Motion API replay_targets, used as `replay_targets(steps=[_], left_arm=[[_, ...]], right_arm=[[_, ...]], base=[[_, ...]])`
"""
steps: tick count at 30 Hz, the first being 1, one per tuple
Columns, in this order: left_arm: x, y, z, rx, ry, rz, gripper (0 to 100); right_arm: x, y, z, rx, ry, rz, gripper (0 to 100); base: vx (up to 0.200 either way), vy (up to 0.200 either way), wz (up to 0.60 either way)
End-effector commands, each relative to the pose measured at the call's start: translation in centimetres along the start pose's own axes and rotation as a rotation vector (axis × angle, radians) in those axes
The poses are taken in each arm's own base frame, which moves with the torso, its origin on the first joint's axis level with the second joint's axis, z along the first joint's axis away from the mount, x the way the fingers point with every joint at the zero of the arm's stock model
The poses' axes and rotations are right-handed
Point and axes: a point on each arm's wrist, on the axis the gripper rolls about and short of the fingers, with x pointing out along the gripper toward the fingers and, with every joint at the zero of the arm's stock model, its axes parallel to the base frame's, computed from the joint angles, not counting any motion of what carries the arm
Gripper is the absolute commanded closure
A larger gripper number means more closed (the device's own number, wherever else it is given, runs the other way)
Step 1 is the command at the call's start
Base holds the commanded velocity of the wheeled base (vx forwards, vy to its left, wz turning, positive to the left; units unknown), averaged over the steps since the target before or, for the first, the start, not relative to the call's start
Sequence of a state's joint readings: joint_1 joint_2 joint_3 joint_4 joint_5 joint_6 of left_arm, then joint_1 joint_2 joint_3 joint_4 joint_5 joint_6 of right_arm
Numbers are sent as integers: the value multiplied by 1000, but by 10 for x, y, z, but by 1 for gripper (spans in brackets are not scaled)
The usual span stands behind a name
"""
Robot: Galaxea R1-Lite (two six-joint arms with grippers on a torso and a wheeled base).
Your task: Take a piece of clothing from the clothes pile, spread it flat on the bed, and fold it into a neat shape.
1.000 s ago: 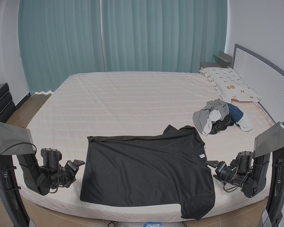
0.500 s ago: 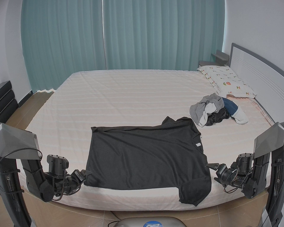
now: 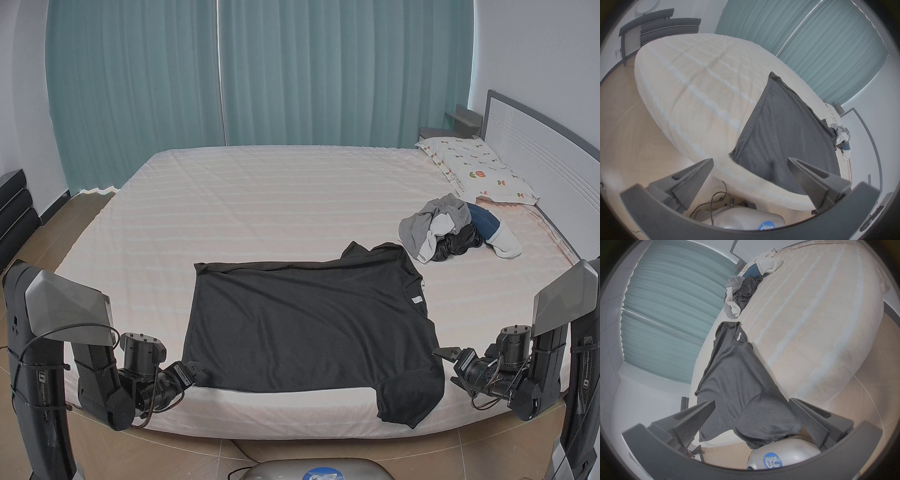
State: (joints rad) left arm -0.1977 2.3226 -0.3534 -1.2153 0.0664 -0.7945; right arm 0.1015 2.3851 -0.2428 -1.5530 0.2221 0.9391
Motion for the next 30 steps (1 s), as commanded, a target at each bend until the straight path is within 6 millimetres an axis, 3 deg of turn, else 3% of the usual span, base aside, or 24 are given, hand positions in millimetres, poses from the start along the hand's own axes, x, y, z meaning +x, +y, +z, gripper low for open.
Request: replay_targets(steps=[1, 14, 15, 30], left_arm=[[20, 2, -2, 9, -14, 24, 0], [34, -3, 1, 67, -49, 24, 0], [34, -3, 1, 67, -51, 24, 100], [17, 15, -4, 47, -13, 93, 100]], right_arm=[[1, 0, 0, -2, -1, 3, 0], [4, 0, 1, -4, -8, 11, 0], [4, 0, 1, -4, -8, 11, 0], [5, -6, -5, -80, 20, -15, 0]], base=[[0, 0, 0], [0, 0, 0], [0, 0, 0], [0, 0, 0]])
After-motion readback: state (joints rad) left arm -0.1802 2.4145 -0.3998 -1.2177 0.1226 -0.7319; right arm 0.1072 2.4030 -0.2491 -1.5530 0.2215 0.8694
